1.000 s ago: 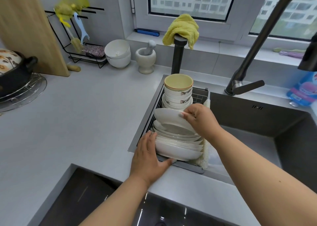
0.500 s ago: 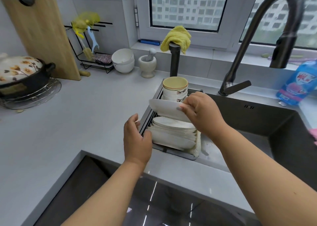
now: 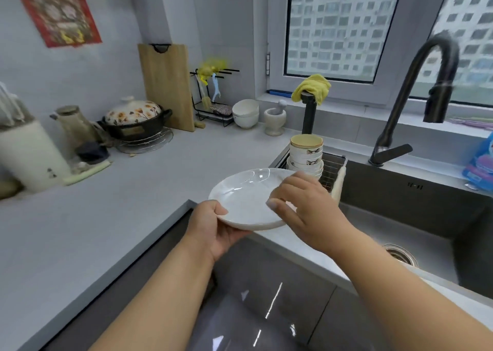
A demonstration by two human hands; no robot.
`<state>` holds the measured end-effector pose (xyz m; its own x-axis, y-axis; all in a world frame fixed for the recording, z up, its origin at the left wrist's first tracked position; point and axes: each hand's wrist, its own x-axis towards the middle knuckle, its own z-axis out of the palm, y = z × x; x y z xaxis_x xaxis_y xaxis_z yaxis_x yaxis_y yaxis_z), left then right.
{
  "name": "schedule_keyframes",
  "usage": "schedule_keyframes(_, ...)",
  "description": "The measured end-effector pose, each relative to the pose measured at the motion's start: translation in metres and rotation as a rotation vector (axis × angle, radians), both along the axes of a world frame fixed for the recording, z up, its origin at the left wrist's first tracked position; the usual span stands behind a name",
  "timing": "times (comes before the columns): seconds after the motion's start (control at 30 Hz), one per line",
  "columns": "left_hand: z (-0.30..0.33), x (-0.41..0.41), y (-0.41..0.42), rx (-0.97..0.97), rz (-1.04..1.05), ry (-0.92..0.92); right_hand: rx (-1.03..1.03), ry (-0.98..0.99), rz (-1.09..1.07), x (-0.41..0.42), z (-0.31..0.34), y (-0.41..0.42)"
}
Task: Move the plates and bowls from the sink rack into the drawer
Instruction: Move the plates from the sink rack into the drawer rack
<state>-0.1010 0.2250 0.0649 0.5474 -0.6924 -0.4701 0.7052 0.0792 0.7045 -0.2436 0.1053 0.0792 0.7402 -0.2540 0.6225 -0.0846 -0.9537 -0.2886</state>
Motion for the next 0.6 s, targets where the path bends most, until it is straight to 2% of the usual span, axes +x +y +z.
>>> schedule_keyframes(0.17,0.005,-0.002,0.084,0.118,0.239,-0.086,0.091,-0.091,-0.171,0.029,-0.006,0.040)
schedule_keyframes(0.3,0.003,-0.001,0.146,0.128,0.418,-0.100,0.394,0.057,-0.161,0.056,-0.013,0.084)
schedule_keyframes(0.43,-0.008,0.002,0.207,0.134,0.576,-0.039,0.843,0.239,-0.009,0.081,-0.012,0.131)
schedule_keyframes(0.5,-0.015,0.003,0.238,0.126,0.635,-0.001,1.109,0.361,0.155,0.094,-0.015,0.157)
schedule_keyframes(0.6,-0.030,0.003,0.285,0.115,0.706,0.066,1.538,0.443,0.368,0.106,-0.018,0.204)
